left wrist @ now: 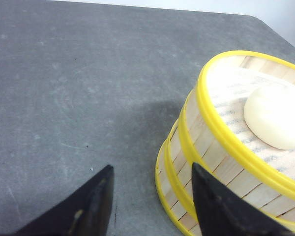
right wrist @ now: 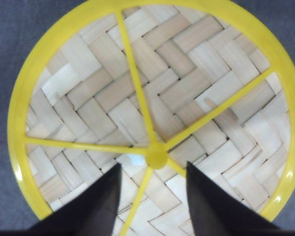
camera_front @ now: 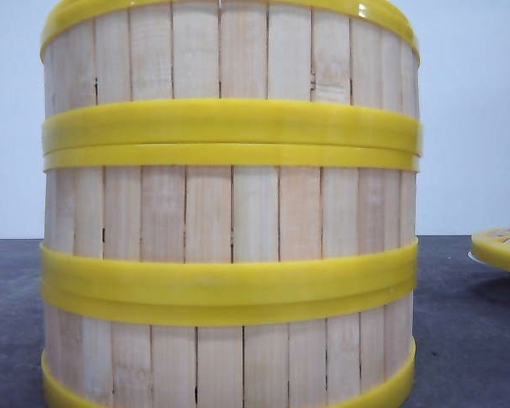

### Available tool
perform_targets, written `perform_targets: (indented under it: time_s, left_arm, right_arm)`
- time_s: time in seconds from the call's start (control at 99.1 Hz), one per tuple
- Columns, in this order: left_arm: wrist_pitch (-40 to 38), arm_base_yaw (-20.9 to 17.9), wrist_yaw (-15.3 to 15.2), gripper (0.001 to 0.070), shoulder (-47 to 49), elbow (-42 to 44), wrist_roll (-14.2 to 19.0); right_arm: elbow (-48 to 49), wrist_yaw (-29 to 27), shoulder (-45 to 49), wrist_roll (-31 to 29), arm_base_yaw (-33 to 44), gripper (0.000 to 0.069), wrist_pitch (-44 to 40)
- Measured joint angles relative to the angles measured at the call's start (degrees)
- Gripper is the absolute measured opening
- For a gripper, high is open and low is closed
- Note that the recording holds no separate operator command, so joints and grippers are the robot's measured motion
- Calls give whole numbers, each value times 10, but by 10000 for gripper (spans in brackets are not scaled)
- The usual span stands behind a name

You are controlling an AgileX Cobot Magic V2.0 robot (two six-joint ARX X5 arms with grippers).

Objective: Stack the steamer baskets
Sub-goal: 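Grasp the woven bamboo lid at its rim with the right gripper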

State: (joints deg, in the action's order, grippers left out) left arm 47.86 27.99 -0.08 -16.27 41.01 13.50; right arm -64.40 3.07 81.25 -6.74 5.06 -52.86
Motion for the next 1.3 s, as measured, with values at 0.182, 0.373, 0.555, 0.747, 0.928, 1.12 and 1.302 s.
perform_targets:
  time_s: [0.182,0.373,0.555,0.747,0.928,1.12,1.302]
  left_arm:
    - [0,0,0,297,0,0,0]
    - [0,0,0,297,0,0,0]
    - [0,0,0,297,0,0,0]
    - [0,0,0,297,0,0,0]
    - [0,0,0,297,0,0,0]
    - [0,0,0,297,0,0,0]
    - [0,0,0,297,0,0,0]
  right_arm:
    - [0,1,12,-2,0,213,0]
    - [0,1,28,-2,0,204,0]
    - [0,1,31,-2,0,151,0]
    - [0,1,36,-2,2,122,1]
    - [0,0,36,-2,4,90,11]
    - [0,1,36,-2,6,73,13]
    - [0,1,36,-2,6,57,15]
